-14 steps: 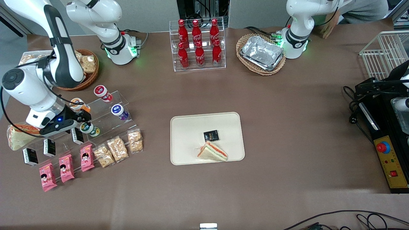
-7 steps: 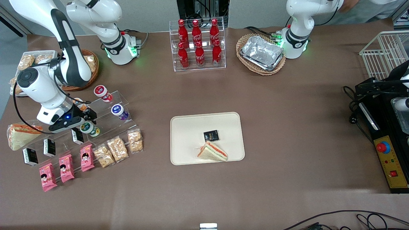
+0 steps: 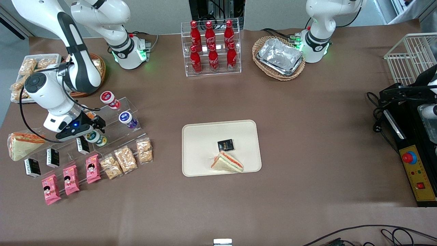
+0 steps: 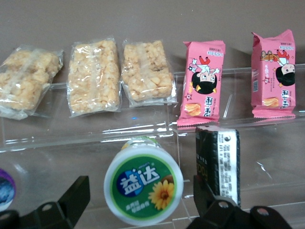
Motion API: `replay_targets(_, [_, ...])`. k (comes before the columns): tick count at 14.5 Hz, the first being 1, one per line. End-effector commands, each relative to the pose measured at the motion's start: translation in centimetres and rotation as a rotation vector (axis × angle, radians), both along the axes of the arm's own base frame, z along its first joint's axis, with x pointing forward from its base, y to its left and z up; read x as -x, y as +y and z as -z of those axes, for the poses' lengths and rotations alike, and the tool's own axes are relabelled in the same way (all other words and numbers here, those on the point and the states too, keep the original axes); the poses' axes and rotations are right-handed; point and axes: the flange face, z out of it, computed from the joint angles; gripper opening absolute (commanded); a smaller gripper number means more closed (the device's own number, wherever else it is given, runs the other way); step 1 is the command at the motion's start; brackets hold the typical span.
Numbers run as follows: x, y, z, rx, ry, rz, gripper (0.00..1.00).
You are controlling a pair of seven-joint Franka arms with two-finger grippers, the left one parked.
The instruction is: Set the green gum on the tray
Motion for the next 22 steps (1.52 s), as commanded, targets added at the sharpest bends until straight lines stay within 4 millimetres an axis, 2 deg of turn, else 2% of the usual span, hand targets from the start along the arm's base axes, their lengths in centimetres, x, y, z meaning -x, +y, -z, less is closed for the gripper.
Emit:
replay_targets(1, [-0.8,1.6,0.2,-0.015,-0.024,0.038,0.96])
replay_targets(2, [-1.0,1.9,0.1,-0.017,-0.024,0.046,0.94])
replay_targets(3, [-1.2,1.9,0.1,-0.017,-0.024,0.046,0.84])
replay_targets(5, [-1.3,1.9,0.0,-0.016,-0.024,0.044,0.53])
replay_targets(7, [-1.3,1.9,0.0,-0.015,-0.024,0.038,0.39])
replay_targets(9, [-1.2,1.9,0.0,-0.015,-0.024,0.038,0.28])
replay_targets(12, [-1.9,1.7,-0.9,-0.015,-0.025,0.039,0.25])
replay_targets(14, [-3.5,1.6,-3.4,-0.022,0.029,0.041,0.25])
replay_targets(18, [-6.5,1.6,-11.1,-0.034,0.129,0.04,0.26])
replay_targets(22, [-7.3,1.7,-19.8,-0.042,0.199,0.047,0.26])
